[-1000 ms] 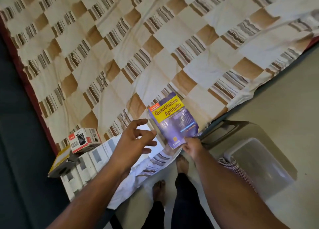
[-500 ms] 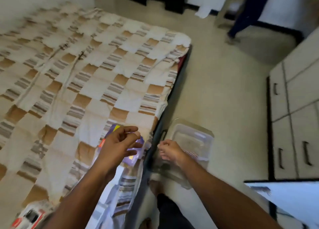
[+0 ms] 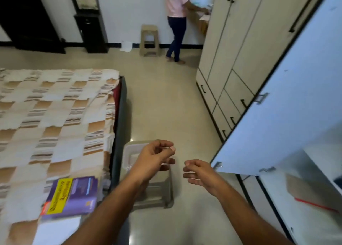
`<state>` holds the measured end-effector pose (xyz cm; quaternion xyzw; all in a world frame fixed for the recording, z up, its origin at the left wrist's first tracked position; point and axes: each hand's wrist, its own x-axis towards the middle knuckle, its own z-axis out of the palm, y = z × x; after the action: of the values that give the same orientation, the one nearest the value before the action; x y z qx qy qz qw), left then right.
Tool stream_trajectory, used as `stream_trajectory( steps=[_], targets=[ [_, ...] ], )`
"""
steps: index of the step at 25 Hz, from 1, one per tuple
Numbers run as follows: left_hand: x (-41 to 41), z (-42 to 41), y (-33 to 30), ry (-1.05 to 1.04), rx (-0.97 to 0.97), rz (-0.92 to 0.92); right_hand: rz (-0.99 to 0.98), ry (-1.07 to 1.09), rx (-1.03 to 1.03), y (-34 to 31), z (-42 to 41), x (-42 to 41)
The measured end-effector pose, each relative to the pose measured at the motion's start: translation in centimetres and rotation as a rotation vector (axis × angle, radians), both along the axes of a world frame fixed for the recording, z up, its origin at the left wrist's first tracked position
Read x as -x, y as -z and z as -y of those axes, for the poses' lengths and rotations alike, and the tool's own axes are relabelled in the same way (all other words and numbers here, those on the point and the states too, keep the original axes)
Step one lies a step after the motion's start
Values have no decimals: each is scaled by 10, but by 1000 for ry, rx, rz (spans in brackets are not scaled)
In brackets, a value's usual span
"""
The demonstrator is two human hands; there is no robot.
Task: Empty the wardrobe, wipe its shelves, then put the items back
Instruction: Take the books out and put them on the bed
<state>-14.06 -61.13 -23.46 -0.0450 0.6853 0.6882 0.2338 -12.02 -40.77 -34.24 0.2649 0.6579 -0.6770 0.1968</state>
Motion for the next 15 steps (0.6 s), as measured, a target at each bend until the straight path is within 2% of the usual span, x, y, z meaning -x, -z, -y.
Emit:
stream_trajectory(
  steps=[6,12,15],
  targets=[
    [-19,-171,-10,254,-7,-49,-49,270,-23,-19,-165,-75],
    [-67,-366,-1,501,-10,-20,-80,528,-41,-25,-350,-152],
    [-82,-432,3,606,3,-5,-60,637,-87,-22,-415,-184]
  ],
)
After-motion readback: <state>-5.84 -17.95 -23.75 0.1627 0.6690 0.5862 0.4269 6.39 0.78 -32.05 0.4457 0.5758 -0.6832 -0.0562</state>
